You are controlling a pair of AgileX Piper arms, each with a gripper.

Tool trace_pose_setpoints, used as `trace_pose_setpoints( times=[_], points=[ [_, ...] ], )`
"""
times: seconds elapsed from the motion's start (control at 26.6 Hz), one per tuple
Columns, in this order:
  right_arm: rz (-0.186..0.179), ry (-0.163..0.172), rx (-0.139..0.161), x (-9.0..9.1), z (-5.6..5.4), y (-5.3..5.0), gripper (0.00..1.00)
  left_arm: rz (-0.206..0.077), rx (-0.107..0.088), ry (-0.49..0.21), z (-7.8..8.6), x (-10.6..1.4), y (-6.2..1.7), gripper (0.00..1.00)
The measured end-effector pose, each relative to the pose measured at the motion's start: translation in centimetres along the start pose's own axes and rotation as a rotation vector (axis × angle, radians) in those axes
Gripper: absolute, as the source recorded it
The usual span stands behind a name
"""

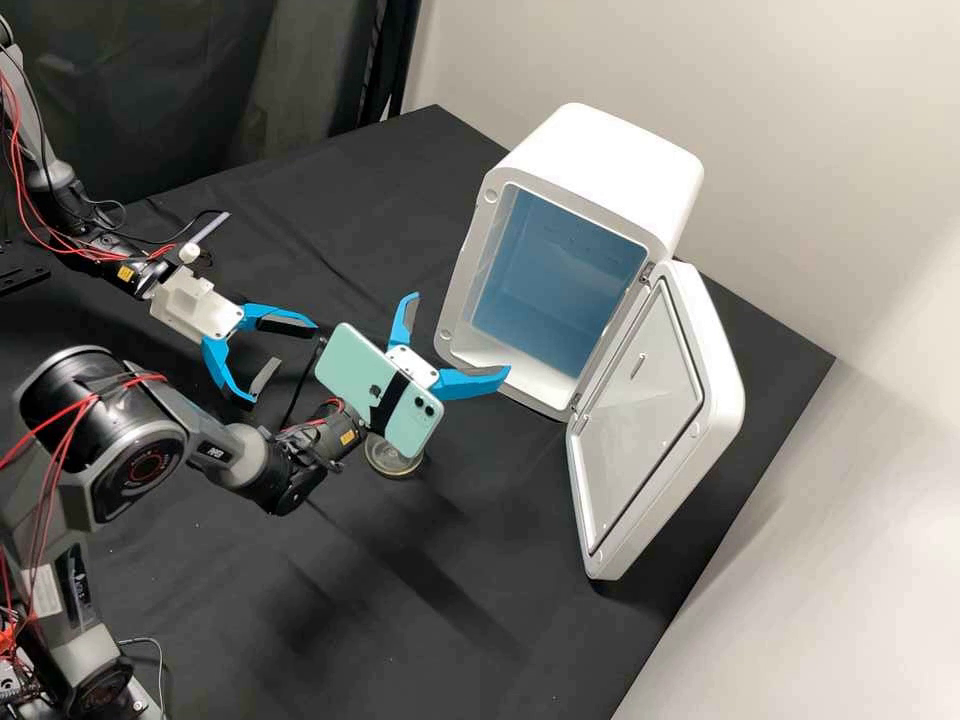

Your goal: Place the flask in the incubator

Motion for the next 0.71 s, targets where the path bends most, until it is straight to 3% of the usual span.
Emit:
trace_pose_setpoints(
  times=[0.08,0.23,0.34,0.64,0.71],
  points=[
    [-0.034,-0.01,-0.009,-0.4,0.9,-0.4,1.0,0.0,-0.005,0.0,0.0,0.0,0.0,1.0],
    [-0.062,-0.013,-0.019,-1.2,2.2,-0.4,1.0,0.0,-0.006,0.0,0.0,0.0,0.0,1.0],
    [-0.074,0.003,-0.032,-1.6,2.4,-0.3,1.0,0.0,-0.006,0.0,0.0,0.0,0.0,1.0],
    [-0.161,0.028,-0.07,-2.8,3.1,-0.8,1.0,0.0,-0.012,0.001,0.0,0.1,0.1,1.0],
    [-0.187,0.026,-0.081,-3.2,3.9,-0.9,1.0,0.0,-0.012,0.001,0.0,0.1,0.12,1.0]
  ],
)
